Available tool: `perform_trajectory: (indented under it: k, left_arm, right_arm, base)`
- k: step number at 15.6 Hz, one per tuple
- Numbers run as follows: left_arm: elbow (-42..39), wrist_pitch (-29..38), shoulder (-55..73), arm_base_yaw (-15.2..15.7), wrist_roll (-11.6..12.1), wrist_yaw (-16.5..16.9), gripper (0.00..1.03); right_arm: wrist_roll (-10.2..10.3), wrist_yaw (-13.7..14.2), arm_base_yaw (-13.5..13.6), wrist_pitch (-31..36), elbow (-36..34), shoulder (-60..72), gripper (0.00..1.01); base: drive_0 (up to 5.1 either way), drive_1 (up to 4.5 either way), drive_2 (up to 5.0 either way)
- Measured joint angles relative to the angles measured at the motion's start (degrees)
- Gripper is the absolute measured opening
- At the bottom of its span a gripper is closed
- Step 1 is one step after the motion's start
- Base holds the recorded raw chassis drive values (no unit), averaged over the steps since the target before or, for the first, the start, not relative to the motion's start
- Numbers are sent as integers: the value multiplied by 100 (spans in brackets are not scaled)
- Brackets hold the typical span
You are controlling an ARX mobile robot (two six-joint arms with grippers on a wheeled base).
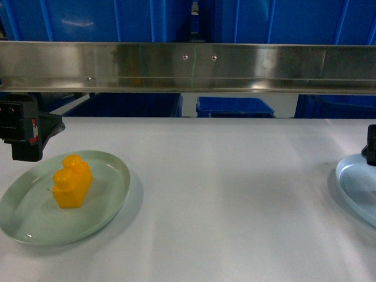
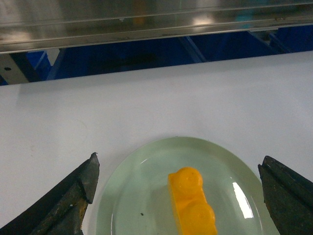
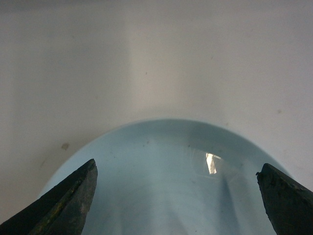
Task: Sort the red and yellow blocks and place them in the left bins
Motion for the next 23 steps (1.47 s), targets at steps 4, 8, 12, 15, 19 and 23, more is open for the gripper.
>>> perform_trajectory:
  k: [4,8,12,15,19,23]
  left_arm:
    - [0,0,0,0,2,0,98]
    - [0,0,0,0,2,0,98]
    - [0,0,0,0,2,0,98]
    - [0,0,0,0,2,0,98]
    - [0,0,0,0,2,0,98]
    - [0,2,0,0,2,0,98]
  right_arm:
    - [-122,-116,-87,-151,57,175,98]
    - [-170,-234,-186,-422,-52,179,98]
    - [-168,-343,-107,-363,-52,181,98]
    - [-170,-354,-68,-455,-55,197,93]
    - [-295,-295,-74,-402,-136,236,33]
    - [-317,-391,-70,-247,-280,164,28]
  base:
    - [0,0,0]
    - [0,0,0]
    - [0,0,0]
    - [0,0,0]
    - [0,0,0]
    - [0,0,0]
